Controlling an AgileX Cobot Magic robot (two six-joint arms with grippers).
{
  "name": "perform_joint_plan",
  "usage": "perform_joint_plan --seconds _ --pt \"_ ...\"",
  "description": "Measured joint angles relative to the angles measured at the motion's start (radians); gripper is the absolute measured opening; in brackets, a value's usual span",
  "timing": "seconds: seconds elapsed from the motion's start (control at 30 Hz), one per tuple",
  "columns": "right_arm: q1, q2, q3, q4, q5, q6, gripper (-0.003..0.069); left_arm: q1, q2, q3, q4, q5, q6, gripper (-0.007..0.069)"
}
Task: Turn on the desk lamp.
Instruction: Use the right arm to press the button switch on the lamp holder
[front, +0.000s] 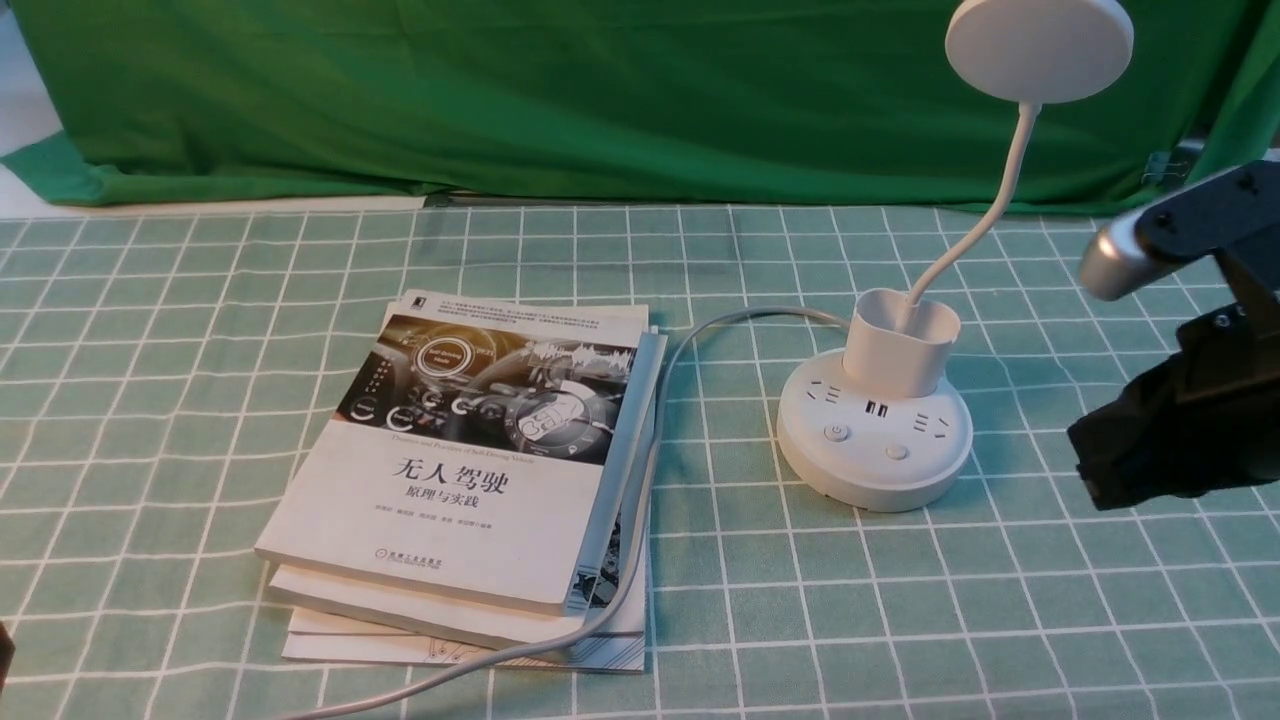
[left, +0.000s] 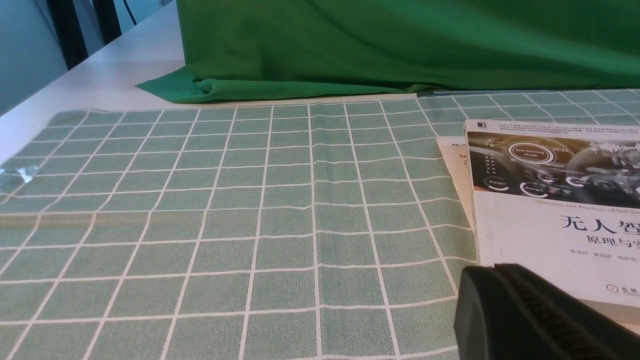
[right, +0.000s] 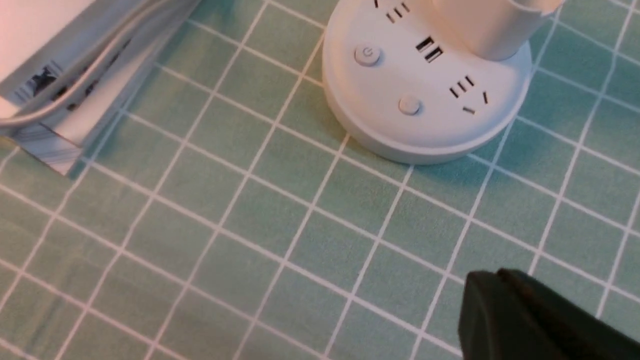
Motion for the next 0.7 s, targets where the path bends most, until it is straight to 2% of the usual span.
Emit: perform_joint_plan --seconds 0.47,0.7 --pt "0.05 0.276 -0.002 0.024 -0.241 -0.008 0.0027 0.0 0.0 0.0 0.0 0.0 0.0 0.0021" --pt "0.05 0.377 -0.047 0.024 -0.296 -0.008 0.0027 0.0 0.0 0.0 0.0 0.0 0.0 0.0021"
